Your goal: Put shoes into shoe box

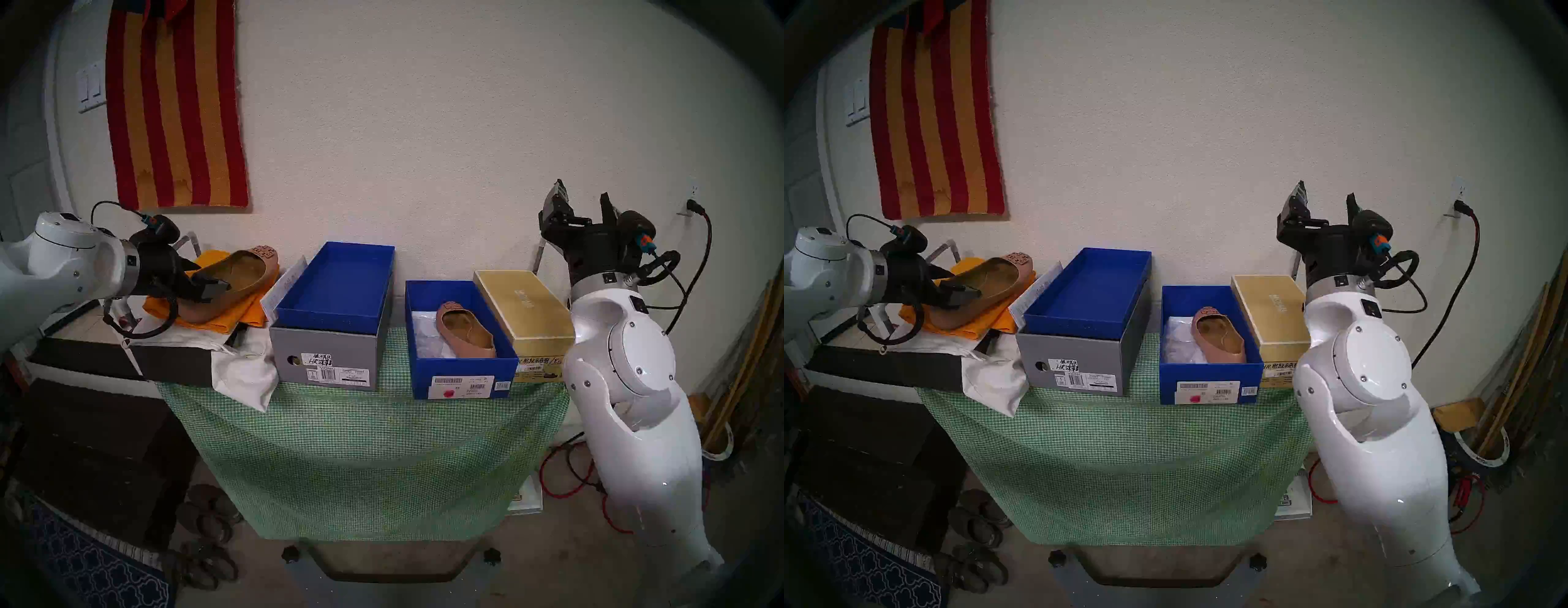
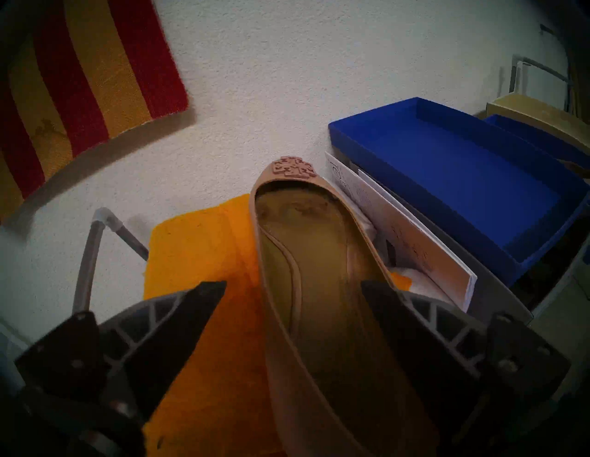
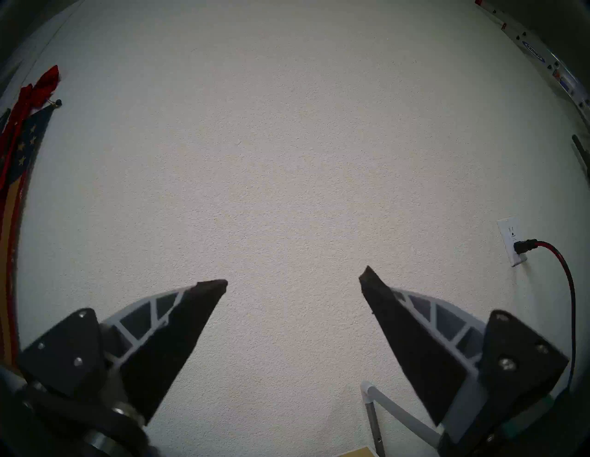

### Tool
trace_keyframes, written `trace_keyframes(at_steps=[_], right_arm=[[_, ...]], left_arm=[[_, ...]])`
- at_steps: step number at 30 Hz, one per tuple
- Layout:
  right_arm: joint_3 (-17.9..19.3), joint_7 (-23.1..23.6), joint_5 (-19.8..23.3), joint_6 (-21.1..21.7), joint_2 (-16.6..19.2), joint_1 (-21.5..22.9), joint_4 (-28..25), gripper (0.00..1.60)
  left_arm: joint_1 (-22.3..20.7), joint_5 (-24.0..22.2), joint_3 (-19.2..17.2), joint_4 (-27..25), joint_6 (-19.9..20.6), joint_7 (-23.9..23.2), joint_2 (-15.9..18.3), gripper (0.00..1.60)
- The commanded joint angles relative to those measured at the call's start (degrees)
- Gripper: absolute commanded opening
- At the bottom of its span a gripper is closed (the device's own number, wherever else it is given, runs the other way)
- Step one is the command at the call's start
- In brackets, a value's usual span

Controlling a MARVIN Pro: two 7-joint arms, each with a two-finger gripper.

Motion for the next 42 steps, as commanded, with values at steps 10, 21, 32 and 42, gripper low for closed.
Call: trace_keyframes(at_steps=[10, 21, 32, 42], right_arm=[[0.0, -0.1, 0.1, -0.1, 0.0, 0.0, 0.0, 1.6], [0.0, 0.0, 0.2, -0.1, 0.1, 0.0, 0.0, 1.6], [0.0, 0.0, 0.2, -0.2, 0.2, -0.1, 0.0, 1.6], [0.0, -0.1, 0.2, -0.2, 0.2, -0.1, 0.0, 1.6]], left_arm=[[2.3, -0.5, -2.1, 0.8, 1.4, -1.0, -0.6, 0.0], [0.3, -2.0, -7.1, 2.0, -0.1, 0.3, -1.0, 0.0], [-1.1, -4.4, -12.4, 0.9, -3.6, 3.5, -1.7, 0.0], [-1.3, -9.3, -16.7, -2.9, -8.3, 7.9, -1.8, 0.0]])
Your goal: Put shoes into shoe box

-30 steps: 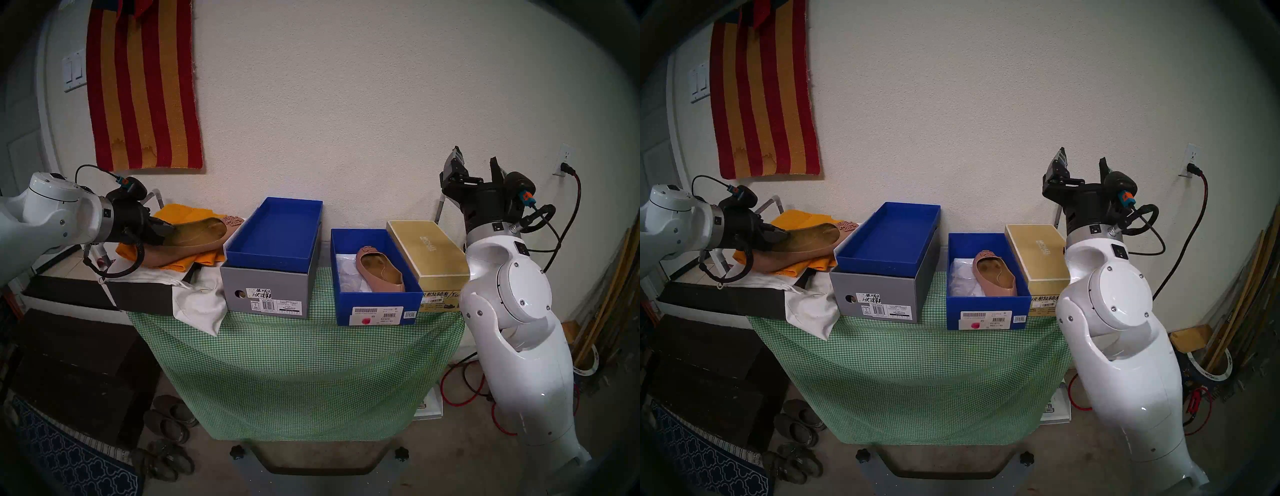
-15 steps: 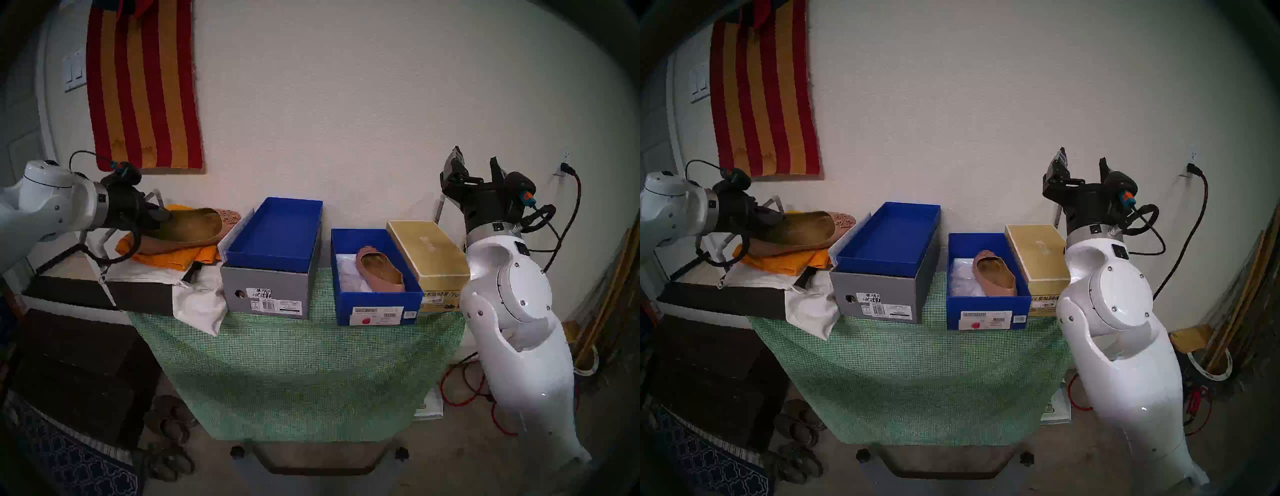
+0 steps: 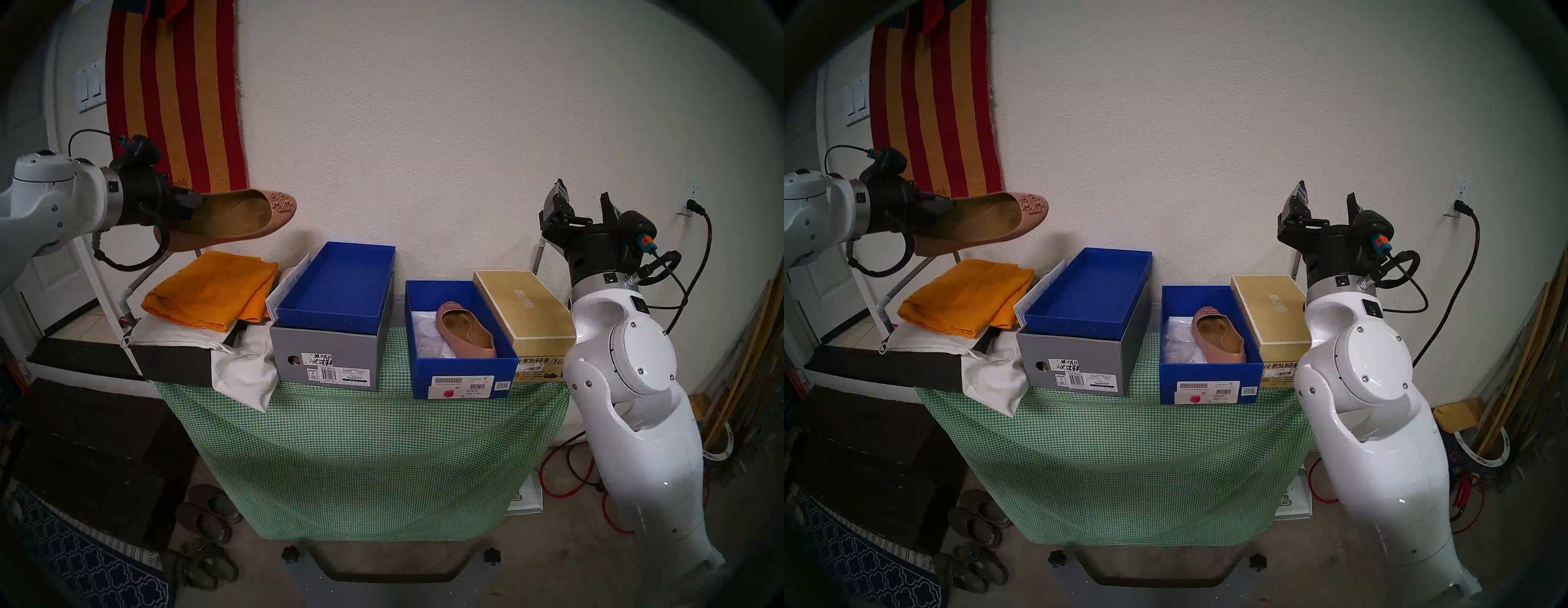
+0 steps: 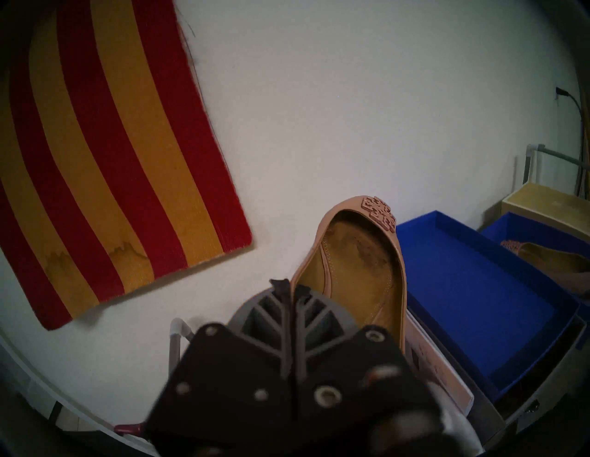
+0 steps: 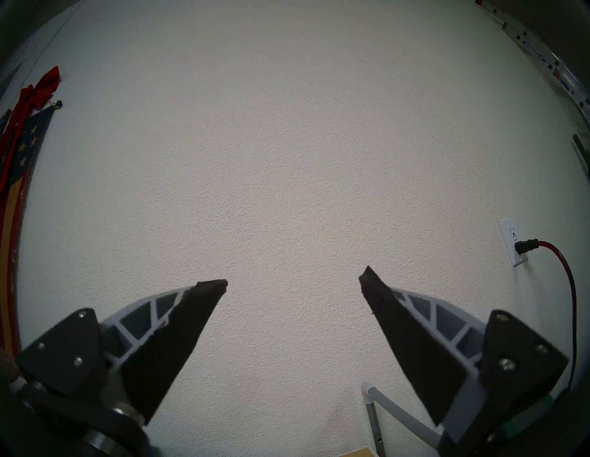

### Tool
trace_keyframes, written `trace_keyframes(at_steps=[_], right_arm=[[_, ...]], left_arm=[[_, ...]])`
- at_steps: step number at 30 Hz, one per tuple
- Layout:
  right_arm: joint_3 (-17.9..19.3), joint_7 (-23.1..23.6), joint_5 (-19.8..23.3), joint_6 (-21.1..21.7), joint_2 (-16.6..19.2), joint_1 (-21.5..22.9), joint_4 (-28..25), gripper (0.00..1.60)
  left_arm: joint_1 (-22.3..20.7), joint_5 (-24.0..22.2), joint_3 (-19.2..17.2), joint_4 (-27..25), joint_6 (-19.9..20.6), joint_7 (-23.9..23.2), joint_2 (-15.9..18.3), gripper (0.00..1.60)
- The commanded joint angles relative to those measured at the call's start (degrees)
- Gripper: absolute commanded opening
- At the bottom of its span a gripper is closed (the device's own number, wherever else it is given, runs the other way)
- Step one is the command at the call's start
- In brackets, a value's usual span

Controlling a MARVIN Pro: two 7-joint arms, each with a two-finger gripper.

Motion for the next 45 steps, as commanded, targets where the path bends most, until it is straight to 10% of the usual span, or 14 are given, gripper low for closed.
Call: trace_keyframes(at_steps=[1, 45], right_arm=[[-0.1, -0.2, -0.1, 0.1, -0.1, 0.0, -0.1, 1.6], [-18.4, 5.9, -2.1, 3.3, -5.6, 8.6, -0.6, 1.6]], left_arm=[[-0.4, -3.1, -3.1, -2.4, -3.5, 2.6, -0.7, 0.0], [12.1, -31.7, -14.0, -16.1, -25.2, 18.8, -14.5, 0.0]])
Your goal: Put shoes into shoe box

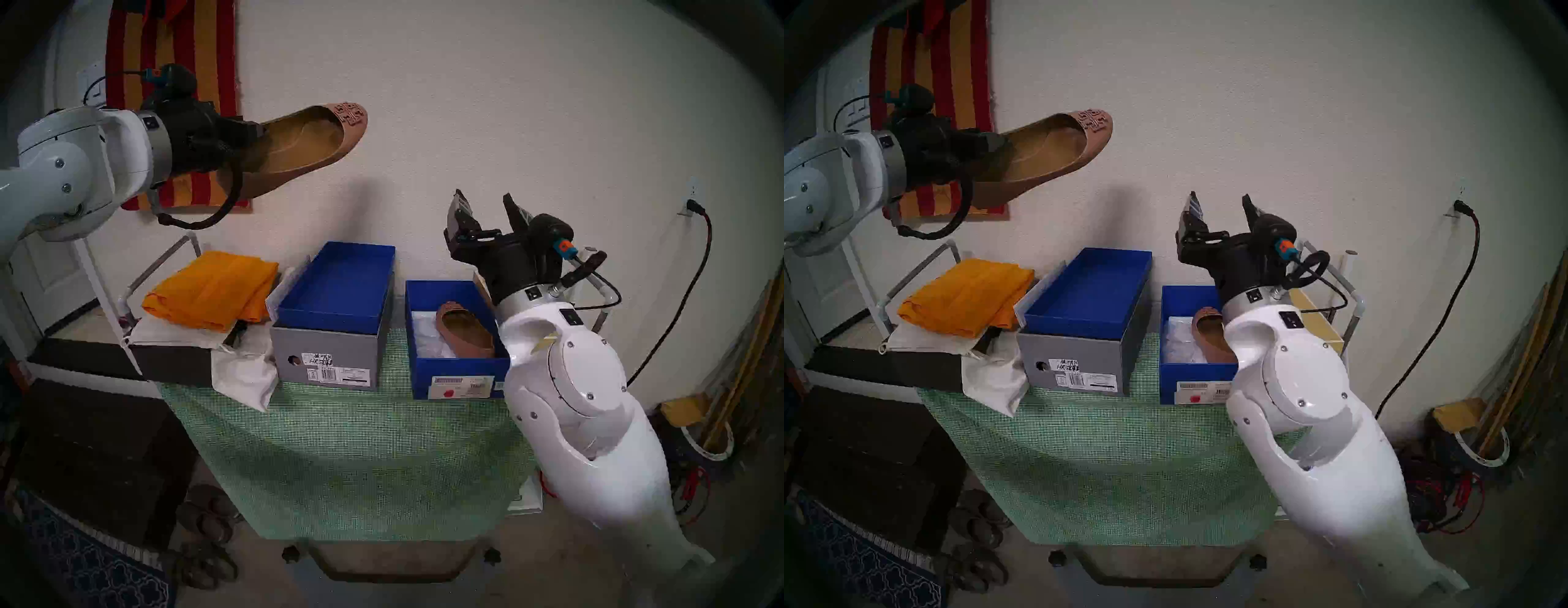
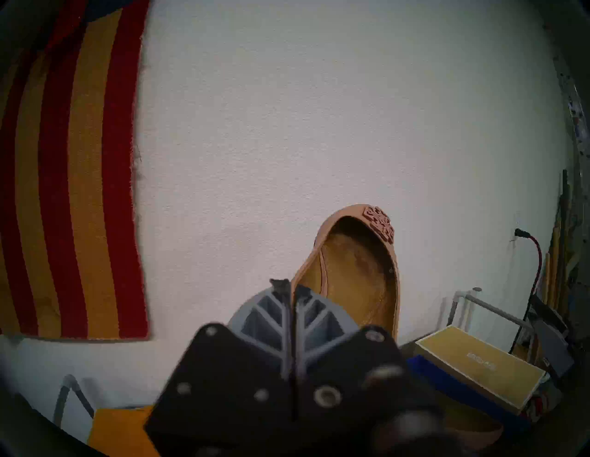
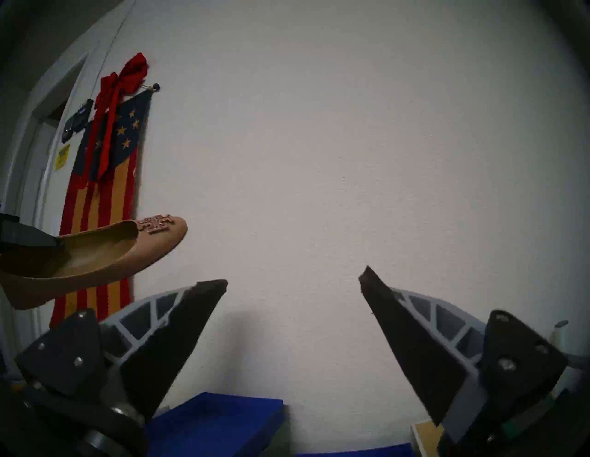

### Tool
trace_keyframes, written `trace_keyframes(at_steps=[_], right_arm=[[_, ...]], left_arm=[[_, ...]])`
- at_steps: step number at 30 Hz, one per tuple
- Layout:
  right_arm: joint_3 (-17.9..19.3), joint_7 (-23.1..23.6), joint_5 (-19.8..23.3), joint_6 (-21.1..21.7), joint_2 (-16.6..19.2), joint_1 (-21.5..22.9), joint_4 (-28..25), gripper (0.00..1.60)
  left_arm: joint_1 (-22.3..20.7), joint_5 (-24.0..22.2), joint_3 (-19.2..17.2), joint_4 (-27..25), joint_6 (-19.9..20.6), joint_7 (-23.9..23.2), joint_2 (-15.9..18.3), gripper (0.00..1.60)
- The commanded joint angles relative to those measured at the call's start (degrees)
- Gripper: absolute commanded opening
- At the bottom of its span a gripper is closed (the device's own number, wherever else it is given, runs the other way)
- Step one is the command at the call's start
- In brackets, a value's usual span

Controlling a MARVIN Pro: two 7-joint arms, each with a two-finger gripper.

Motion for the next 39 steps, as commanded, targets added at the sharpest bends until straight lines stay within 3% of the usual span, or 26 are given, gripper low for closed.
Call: trace_keyframes(at_steps=[1, 7, 9, 11, 18, 39], right_arm=[[-2.0, 0.6, -0.4, 0.1, -2.2, 3.6, 0.7, 1.6], [-4.6, 1.0, -1.1, 0.7, -4.7, 6.5, 3.1, 1.6], [-5.1, 1.0, -1.2, 0.7, -5.2, 6.9, 3.5, 1.6], [-6.0, 1.2, -1.7, 0.8, -6.1, 7.9, 4.4, 1.6], [-6.8, 1.1, -2.1, 0.7, -8.0, 10.2, 6.4, 1.6], [-2.5, -0.4, -3.2, -4.4, -12.5, 17.4, 14.9, 1.6]], left_arm=[[3.2, -3.5, -2.8, -1.3, -3.6, 1.3, -4.9, 0.0], [6.8, -8.4, -6.4, -1.7, -7.6, 3.1, -9.7, 0.0], [7.5, -9.2, -7.2, -1.7, -8.3, 3.3, -9.8, 0.0], [9.1, -11.3, -8.9, -1.6, -10.1, 3.9, -12.6, 0.0], [13.4, -15.6, -13.3, -1.2, -13.7, 5.1, -16.2, 0.0], [29.0, -27.5, -27.0, 7.3, -26.1, 11.5, -30.0, 0.0]])
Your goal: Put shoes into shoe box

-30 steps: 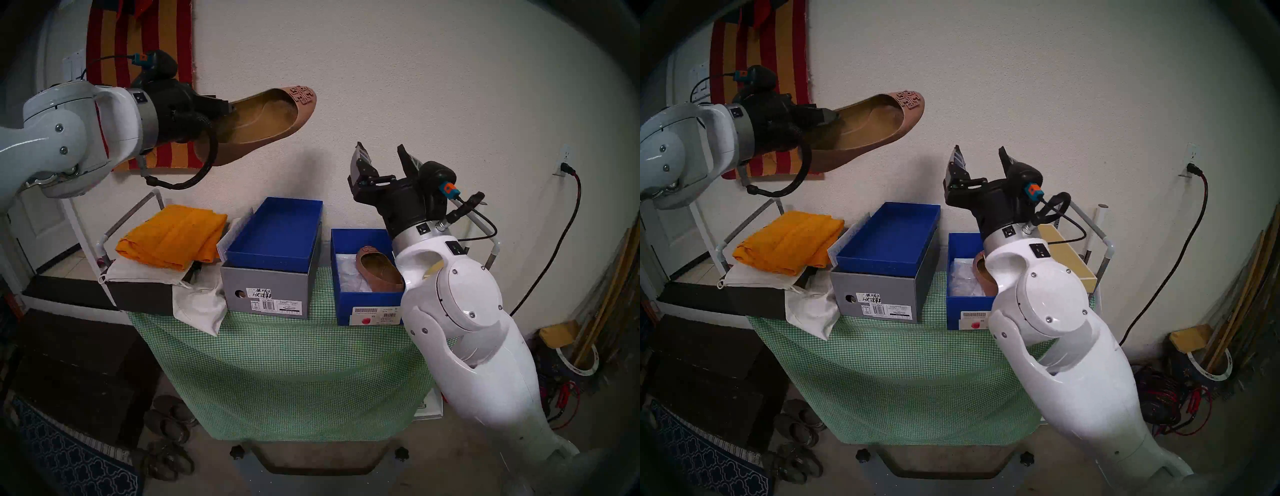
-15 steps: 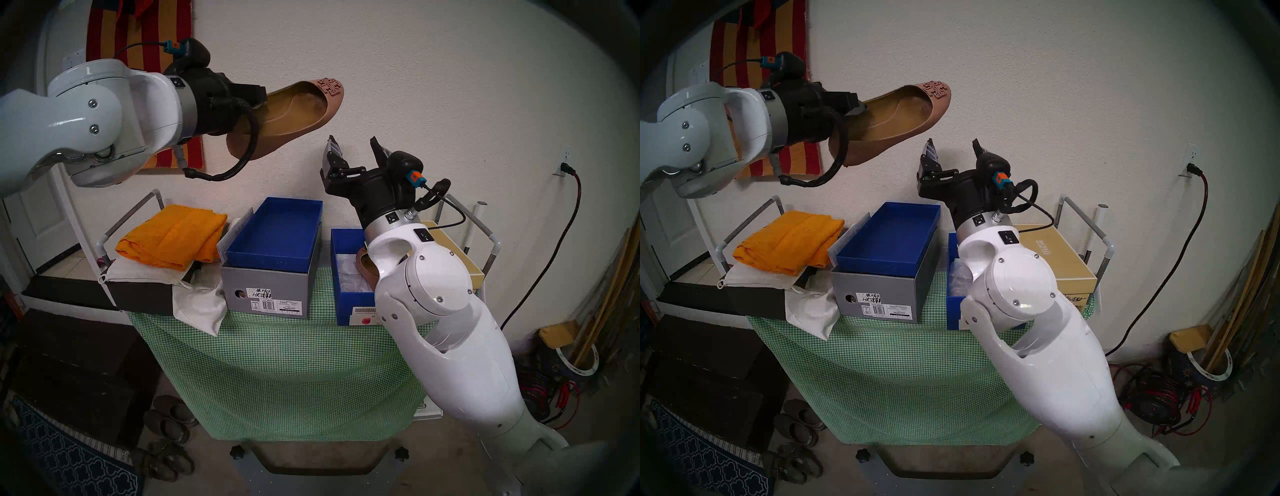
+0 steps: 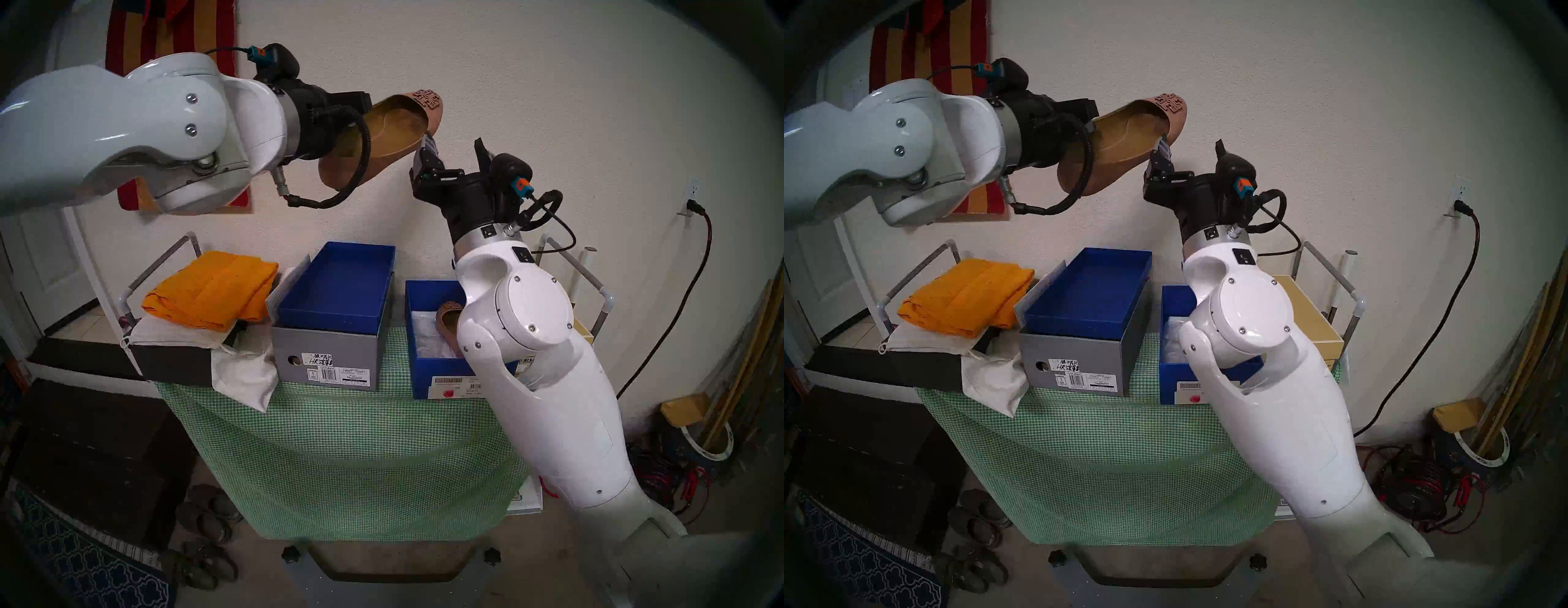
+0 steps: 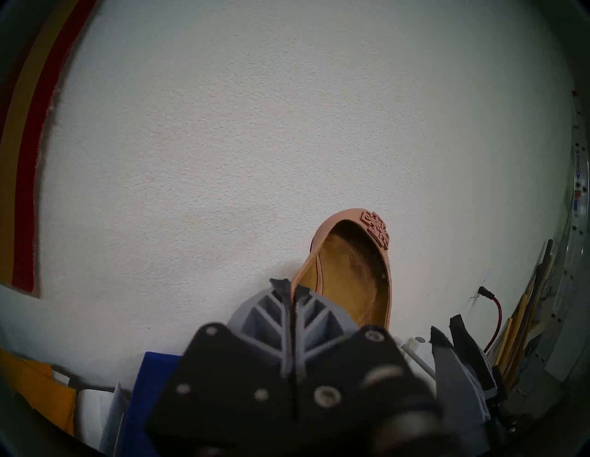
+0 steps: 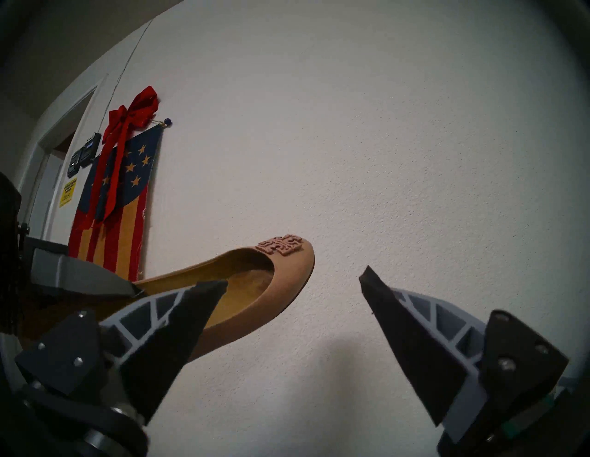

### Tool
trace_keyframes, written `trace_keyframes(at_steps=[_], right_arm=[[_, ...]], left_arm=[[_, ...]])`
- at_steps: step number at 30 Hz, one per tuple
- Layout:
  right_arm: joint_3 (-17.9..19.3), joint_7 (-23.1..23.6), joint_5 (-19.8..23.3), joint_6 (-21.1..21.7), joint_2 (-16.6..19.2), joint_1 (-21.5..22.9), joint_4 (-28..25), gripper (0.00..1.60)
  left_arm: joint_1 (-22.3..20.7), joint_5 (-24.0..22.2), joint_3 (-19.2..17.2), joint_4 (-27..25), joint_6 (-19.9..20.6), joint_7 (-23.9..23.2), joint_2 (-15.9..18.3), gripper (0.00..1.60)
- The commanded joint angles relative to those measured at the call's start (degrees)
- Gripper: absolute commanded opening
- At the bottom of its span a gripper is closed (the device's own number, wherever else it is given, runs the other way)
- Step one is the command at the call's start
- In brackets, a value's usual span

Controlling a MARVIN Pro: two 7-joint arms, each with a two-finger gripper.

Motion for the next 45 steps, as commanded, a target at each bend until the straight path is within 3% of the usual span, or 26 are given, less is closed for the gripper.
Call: trace_keyframes(at_steps=[1, 4, 9, 19, 22, 29, 30, 31, 32, 33, 34, 40, 42, 44, 45], right_arm=[[0.6, -0.2, 0.3, -2.7, -3.0, 3.7, 3.7, 1.6], [1.0, -0.3, 0.4, -4.0, -4.0, 5.1, 6.0, 1.6], [1.4, -0.5, -0.2, -5.3, -4.2, 6.5, 8.3, 1.6], [2.4, -0.5, 0.1, -6.0, -4.5, 7.8, 11.3, 1.6], [2.3, -0.3, -0.1, -6.6, -4.3, 7.5, 11.8, 1.6], [2.3, -0.1, -0.3, -7.5, -4.2, 7.1, 12.0, 1.6], [2.2, 0.0, -0.4, -7.7, -4.2, 7.0, 12.0, 1.42], [2.2, 0.0, -0.5, -7.8, -4.2, 7.0, 12.1, 0.78], [2.1, -0.3, -1.0, -8.4, -4.3, 7.0, 12.2, 0.64], [2.0, -0.4, -1.1, -8.7, -4.4, 6.9, 12.3, 0.39], [2.0, -0.4, -1.4, -8.8, -4.4, 6.9, 12.4, 0.0], [1.8, -0.5, -2.6, -10.0, -4.3, 6.9, 12.7, 0.0], [1.9, -0.9, -2.9, -10.3, -4.5, 6.7, 12.7, 0.0], [2.1, -1.2, -3.2, -10.7, -4.7, 6.9, 12.9, 0.0], [2.1, -1.3, -3.3, -10.7, -4.8, 7.0, 13.0, 0.0]], left_arm=[[6.8, -2.7, -4.6, 4.1, -4.5, 1.9, -6.7, 0.0], [8.0, -2.3, -5.9, 4.7, -5.6, 2.4, -8.6, 0.0], [4.1, -1.6, -6.9, 0.0, -6.8, 4.4, -10.2, 0.0], [-3.6, 2.8, -8.5, -7.2, -6.4, 11.0, -5.8, 0.0], [-6.0, 3.9, -7.0, -8.4, -5.7, 12.7, -4.7, 0.0], [-7.1, 4.6, -6.6, -9.7, -4.6, 13.9, -2.6, 0.0], [-7.0, 4.5, -6.6, -9.7, -4.5, 13.7, -2.5, 0.0], [-7.0, 4.6, -6.6, -9.7, -4.4, 13.6, -2.3, 0.0], [-7.0, 4.7, -6.6, -9.7, -4.2, 13.5, -2.2, 0.0], [-6.9, 4.8, -6.5, -9.7, -4.1, 13.3, -2.2, 0.0], [-6.9, 4.6, -6.7, -9.6, -3.9, 13.2, -2.2, 0.0], [-6.0, 4.3, -6.9, -9.4, -3.3, 11.4, -1.2, 0.0], [-5.0, 3.3, -8.1, -9.7, -0.3, 6.6, 1.1, 0.0], [-3.6, 2.8, -10.3, -10.2, 2.2, 5.7, 1.8, 0.0], [-3.1, 2.2, -11.1, -10.4, 3.3, 4.7, 1.9, 0.77]])
